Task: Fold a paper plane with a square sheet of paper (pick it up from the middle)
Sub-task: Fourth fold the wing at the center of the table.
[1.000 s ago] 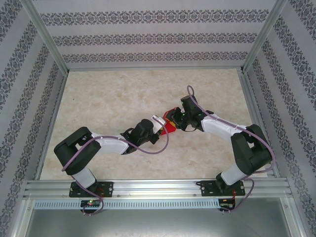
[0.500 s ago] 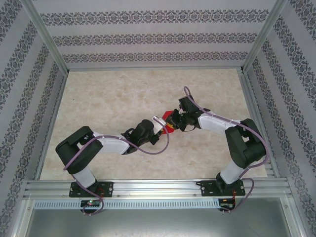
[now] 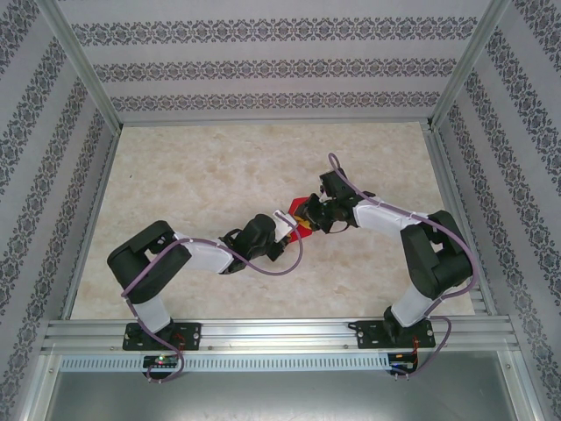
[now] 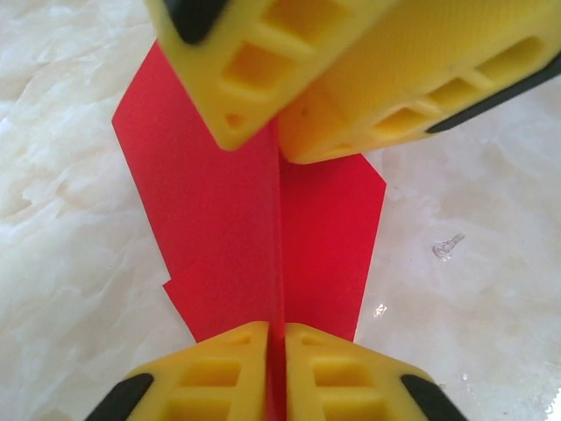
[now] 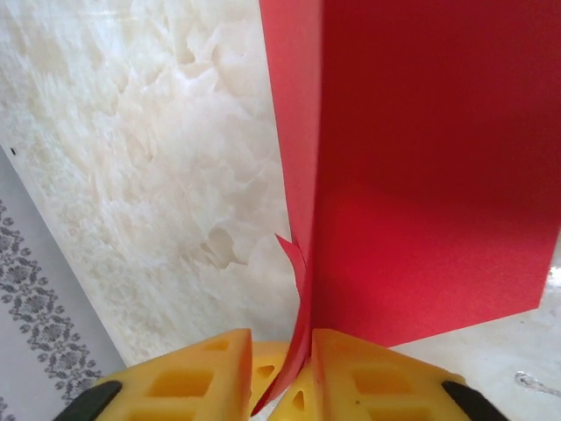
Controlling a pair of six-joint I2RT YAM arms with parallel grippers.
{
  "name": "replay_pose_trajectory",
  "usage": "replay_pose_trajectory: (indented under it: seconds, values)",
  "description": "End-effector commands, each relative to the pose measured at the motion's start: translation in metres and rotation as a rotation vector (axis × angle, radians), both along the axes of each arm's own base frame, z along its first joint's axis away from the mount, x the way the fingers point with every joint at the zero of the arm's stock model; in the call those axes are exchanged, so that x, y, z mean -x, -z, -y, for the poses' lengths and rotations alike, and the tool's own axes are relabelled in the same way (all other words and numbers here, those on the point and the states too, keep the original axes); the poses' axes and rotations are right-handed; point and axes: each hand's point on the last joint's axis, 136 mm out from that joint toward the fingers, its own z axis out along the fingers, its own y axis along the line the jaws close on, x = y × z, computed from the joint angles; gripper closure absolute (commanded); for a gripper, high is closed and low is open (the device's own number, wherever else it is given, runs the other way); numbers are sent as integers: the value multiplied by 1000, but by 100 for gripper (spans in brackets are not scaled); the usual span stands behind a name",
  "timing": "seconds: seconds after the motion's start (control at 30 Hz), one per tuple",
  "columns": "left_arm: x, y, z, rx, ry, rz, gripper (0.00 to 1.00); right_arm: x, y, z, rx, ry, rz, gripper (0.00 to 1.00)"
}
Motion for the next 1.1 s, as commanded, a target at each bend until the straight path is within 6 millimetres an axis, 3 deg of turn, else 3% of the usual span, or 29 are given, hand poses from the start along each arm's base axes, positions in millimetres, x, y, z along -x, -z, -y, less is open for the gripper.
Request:
replay_pose_trajectory:
  seconds: [0.0,0.17,0.4,0.8,1.07]
  values:
    - [4,-6,18,56,35,-29,90,-8,-22,10,2,-14,91,62]
    - [14,5,24,93,19,-161,92,-7,-36,33,-2,-12,223,49]
    - [16,1,27,186,-56,-295,96,6,-30,47,-3,-47,289,49]
    - [11,-4,16,411,-213,-481,98,12,-5,26,-22,-194,319,58]
    - [7,-3,8,501,-263,-557,98,14,8,-1,-29,-295,295,62]
